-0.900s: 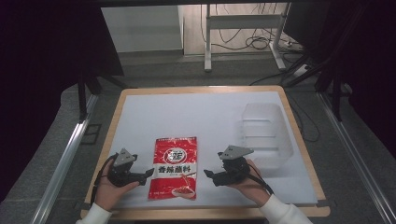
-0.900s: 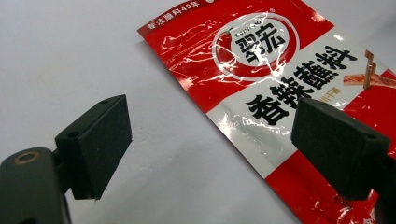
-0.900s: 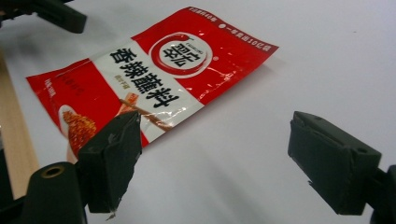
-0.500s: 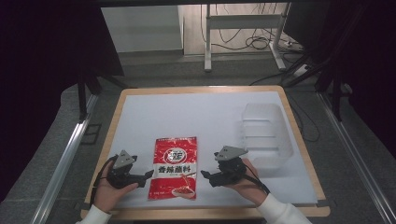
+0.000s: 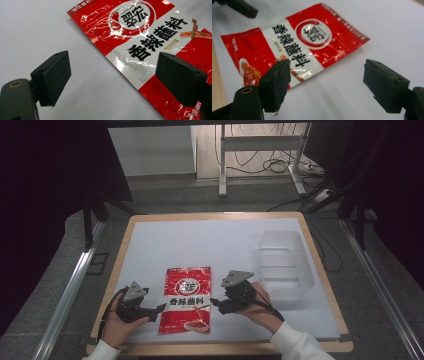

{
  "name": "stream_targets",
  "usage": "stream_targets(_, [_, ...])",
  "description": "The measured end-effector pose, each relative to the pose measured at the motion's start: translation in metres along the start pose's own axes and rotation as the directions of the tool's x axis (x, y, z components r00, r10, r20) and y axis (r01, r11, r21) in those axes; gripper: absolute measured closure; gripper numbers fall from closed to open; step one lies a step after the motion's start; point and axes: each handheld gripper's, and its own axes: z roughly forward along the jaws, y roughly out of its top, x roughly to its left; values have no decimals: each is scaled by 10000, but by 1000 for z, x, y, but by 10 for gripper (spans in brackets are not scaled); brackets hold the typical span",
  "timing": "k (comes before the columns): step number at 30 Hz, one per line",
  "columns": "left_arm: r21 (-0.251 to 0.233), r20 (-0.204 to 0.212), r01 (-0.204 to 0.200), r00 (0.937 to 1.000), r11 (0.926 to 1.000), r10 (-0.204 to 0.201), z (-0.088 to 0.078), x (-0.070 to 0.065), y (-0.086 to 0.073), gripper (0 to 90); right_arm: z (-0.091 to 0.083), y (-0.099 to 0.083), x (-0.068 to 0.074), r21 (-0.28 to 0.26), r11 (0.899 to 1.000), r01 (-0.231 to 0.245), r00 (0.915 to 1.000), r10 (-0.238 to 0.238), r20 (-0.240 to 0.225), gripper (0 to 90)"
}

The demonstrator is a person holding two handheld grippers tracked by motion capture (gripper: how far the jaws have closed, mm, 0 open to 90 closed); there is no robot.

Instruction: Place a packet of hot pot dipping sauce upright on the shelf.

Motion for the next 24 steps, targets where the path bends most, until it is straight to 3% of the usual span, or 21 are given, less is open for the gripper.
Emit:
stream_targets(4, [58,99,-130,9999,9999,130,3,-3,2,126,-3,11,-6,-18,10000,-89,10000,89,5,230])
stream_targets(10, [18,160,-291,9994,9996,291,3,-2,3,127,15,29,-14,545,9984,-139,9998,147,-152,229])
stream_targets(11, [-3,177,-339,9993,9994,339,2,-2,2,127,26,37,-17,842,9964,-69,9997,90,-243,229])
stream_targets(14, [-20,226,-340,9992,9994,340,2,-3,1,127,36,42,-20,1129,9936,-2,9996,36,-296,226])
stream_targets(17, [-13,237,-374,9990,9993,375,2,-2,1,127,59,56,-30,1813,9834,82,9993,-15,-371,227])
stream_targets(18, [-13,237,-374,9990,9993,375,2,-2,1,127,59,56,-30,1813,9834,82,9993,-15,-371,227])
stream_targets(19, [-24,222,-370,9991,9993,370,2,-2,1,127,70,63,-38,2111,9775,46,9993,35,-378,232])
stream_targets(20, [-24,222,-370,9991,9993,370,2,-2,1,127,70,63,-38,2111,9775,46,9993,35,-378,232])
stream_targets(23, [-2,164,-414,9990,9991,414,1,-3,1,127,91,71,-56,2782,9605,57,9985,95,-530,253])
stream_targets(24, [7,161,-424,9990,9991,424,2,-3,0,127,91,71,-56,2782,9605,57,9985,95,-530,253])
